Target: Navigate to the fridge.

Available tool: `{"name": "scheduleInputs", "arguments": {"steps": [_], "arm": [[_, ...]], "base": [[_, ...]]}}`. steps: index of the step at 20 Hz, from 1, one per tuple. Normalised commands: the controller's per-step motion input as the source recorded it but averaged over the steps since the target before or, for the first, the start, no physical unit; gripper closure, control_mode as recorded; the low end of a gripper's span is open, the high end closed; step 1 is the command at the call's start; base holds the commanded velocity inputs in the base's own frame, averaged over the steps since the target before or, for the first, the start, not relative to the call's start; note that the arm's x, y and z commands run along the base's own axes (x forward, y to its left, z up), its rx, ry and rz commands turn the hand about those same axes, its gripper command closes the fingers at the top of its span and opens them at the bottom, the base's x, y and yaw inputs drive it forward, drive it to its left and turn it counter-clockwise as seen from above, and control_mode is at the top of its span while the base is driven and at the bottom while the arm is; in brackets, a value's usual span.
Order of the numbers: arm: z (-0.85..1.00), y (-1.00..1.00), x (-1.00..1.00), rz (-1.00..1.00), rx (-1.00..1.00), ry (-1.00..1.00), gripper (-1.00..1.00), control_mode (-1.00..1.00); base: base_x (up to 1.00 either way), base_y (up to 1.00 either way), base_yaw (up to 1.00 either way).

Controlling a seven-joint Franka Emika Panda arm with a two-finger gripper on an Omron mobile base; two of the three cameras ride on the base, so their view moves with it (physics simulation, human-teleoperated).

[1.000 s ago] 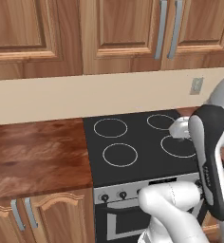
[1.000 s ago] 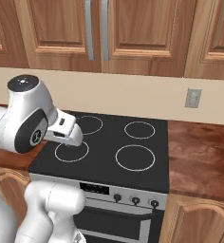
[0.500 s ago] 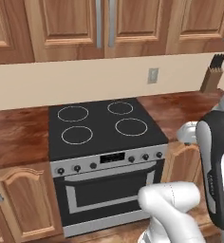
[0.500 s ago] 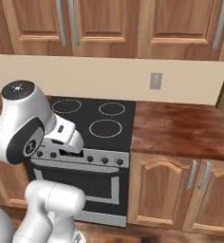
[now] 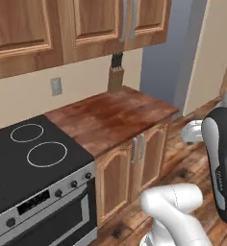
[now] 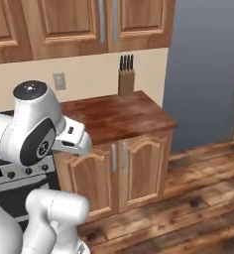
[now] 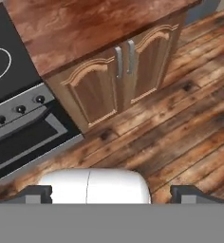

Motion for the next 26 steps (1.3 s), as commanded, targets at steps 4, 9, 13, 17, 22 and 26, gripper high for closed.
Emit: {"name": "scheduleInputs", "arguments": {"steps": [4, 9, 13, 17, 22, 26], "arm": [[0.0, 0.0, 0.0, 0.0, 0.0, 0.0, -1.0, 1.0], [0.0, 0.0, 0.0, 0.0, 0.0, 0.0, -1.0, 1.0], [0.0, 0.0, 0.0, 0.0, 0.0, 0.0, -1.0, 1.0], [0.0, 0.0, 0.0, 0.0, 0.0, 0.0, -1.0, 1.0], [0.0, 0.0, 0.0, 0.0, 0.0, 0.0, -1.0, 1.0], [0.0, 0.0, 0.0, 0.0, 0.0, 0.0, -1.0, 1.0]], "base": [[0.0, 0.0, -1.0], [0.0, 0.0, -1.0], [0.0, 0.0, -1.0], [0.0, 0.0, -1.0], [0.0, 0.0, -1.0], [0.0, 0.0, -1.0]]}}
